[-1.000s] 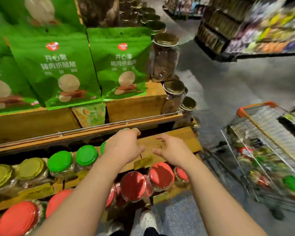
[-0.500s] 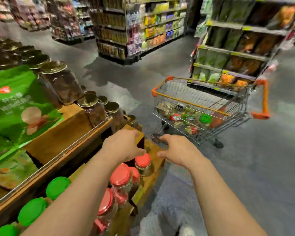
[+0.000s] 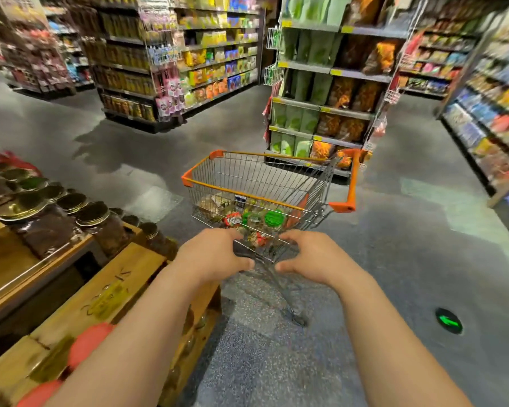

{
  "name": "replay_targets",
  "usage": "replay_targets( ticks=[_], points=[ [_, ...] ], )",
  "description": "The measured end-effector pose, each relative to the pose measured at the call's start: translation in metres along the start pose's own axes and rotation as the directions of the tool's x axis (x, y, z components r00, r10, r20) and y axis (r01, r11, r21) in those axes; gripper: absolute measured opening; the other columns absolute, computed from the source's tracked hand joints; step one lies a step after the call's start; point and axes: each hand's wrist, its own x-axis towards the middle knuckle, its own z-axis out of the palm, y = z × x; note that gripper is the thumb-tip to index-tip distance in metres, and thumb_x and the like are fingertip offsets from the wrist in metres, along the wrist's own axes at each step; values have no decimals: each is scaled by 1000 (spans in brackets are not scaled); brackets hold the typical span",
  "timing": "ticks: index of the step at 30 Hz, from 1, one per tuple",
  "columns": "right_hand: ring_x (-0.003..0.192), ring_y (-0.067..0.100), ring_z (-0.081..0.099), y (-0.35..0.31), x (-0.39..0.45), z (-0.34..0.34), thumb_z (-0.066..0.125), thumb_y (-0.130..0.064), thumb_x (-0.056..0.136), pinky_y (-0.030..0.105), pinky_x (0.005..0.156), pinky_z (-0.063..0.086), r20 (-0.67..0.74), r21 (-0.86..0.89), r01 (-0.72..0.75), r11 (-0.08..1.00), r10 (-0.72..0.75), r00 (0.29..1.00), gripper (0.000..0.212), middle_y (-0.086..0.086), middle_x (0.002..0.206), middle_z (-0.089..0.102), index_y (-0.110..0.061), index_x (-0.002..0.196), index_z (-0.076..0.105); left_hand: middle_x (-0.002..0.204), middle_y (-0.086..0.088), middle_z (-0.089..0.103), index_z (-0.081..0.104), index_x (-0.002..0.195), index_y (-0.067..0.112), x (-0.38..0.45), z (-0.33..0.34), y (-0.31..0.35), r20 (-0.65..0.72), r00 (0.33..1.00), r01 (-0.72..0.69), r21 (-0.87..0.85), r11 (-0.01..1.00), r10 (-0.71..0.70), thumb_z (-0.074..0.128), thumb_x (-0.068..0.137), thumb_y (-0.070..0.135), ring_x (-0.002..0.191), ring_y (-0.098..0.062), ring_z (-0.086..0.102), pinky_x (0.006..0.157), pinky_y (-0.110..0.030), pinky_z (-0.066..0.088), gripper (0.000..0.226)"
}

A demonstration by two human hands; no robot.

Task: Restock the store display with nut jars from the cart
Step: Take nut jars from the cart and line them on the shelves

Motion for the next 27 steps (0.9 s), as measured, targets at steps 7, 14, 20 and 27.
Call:
replay_targets(
  ticks=[7,14,20,27],
  points=[
    [111,21,68,73,21,-30,82,-43,82,37,94,54,13,36,-36,999,36,999,73,4,142,60,-32,146,50,151,1,52,43,152,34,50,22,58,10,1000,9,-2,1000,-9,67,87,63,135,-26,51,105,-45,49,75],
    [131,21,55,97,65,-38,80,-42,85,34,104,45,38,109,-21,994,17,999,71,2,148,55,-32,148,49,142,-1,59,46,150,36,93,16,63,16,998,65,-25,998,-65,67,89,61,127,-24,57,101,-44,52,70],
    [114,19,64,95,127,-38,81,-44,84,32,95,50,48,143,-32,989,25,999,68,1,147,56,-34,145,52,106,0,66,46,148,36,152,4,43,32,997,73,-26,997,-72,66,89,62,104,-20,65,88,-37,55,68],
    [124,23,58,84,227,-65,76,-47,87,34,101,47,-10,128,-53,990,55,998,64,2,145,57,-30,144,53,139,2,62,49,147,35,249,-37,16,-41,999,-20,-22,1000,19,64,89,61,125,-22,59,98,-39,53,65]
  ],
)
